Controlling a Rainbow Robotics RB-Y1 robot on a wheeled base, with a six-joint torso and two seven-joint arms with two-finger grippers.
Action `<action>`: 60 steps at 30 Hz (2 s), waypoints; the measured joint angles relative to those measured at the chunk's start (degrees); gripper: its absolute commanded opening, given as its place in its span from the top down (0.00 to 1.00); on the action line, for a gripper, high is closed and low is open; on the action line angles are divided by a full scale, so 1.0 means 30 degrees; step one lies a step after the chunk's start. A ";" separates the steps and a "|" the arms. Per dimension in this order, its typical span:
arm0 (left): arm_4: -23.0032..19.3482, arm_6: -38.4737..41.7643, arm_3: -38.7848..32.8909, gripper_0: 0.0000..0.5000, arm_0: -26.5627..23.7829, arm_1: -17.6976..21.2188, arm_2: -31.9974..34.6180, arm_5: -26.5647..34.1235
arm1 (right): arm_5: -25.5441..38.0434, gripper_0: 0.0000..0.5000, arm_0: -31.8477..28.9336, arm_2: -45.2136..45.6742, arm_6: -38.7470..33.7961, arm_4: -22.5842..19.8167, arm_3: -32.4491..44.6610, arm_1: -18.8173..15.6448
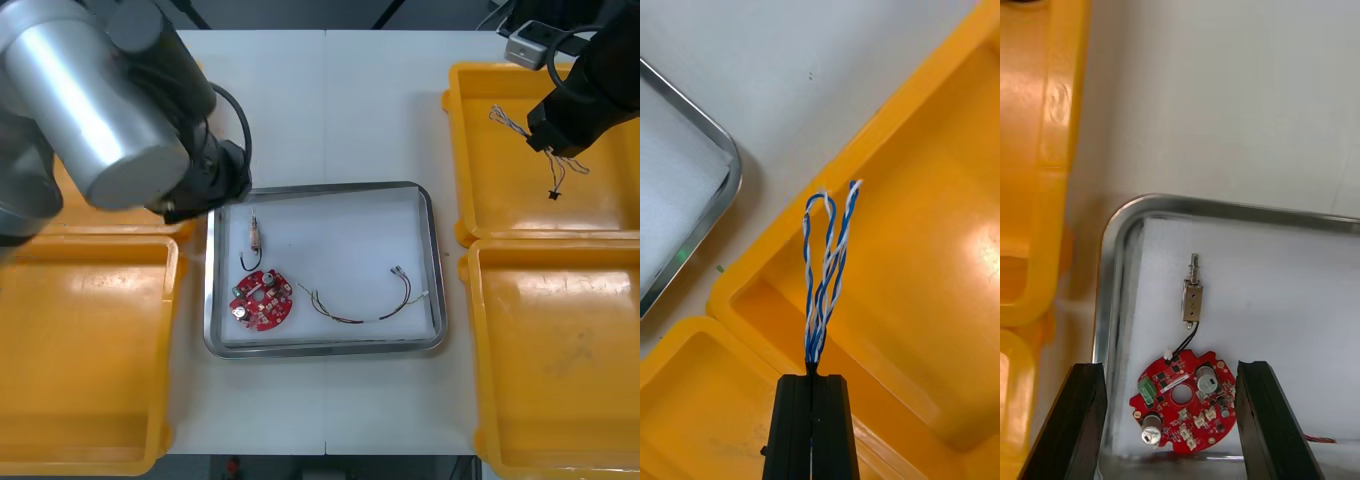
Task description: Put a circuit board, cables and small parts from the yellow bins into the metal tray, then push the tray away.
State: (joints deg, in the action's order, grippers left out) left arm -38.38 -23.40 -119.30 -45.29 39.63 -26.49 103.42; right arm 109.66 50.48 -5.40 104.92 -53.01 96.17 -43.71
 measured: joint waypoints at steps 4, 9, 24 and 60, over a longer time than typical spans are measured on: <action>-0.2425 0.0266 0.1333 0.00 -0.0951 0.0837 0.1841 0.0003 | 0.0031 1.00 -0.0005 -0.0918 -0.0023 -0.0531 0.1394 -0.0001; -0.4745 0.1056 0.4057 0.00 -0.2183 0.1801 0.3640 -0.0110 | -0.0512 1.00 -0.0007 -0.2565 -0.0029 -0.1819 0.2499 0.0004; -0.5949 0.0782 1.0369 0.00 -0.3386 0.4055 0.3995 -0.3929 | -0.4104 1.00 0.0198 -0.8375 0.0113 -0.1978 0.4947 0.0446; -0.1973 1.1408 1.6410 0.00 -0.3523 0.3467 -0.0003 -1.1148 | -1.0192 0.00 0.1959 -1.4263 0.7969 -0.0594 -0.3613 0.4241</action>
State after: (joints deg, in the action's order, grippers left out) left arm -44.30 10.82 -70.07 -55.86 50.03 -26.50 69.98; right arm 79.08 56.36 -48.19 128.82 -54.79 85.33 -30.99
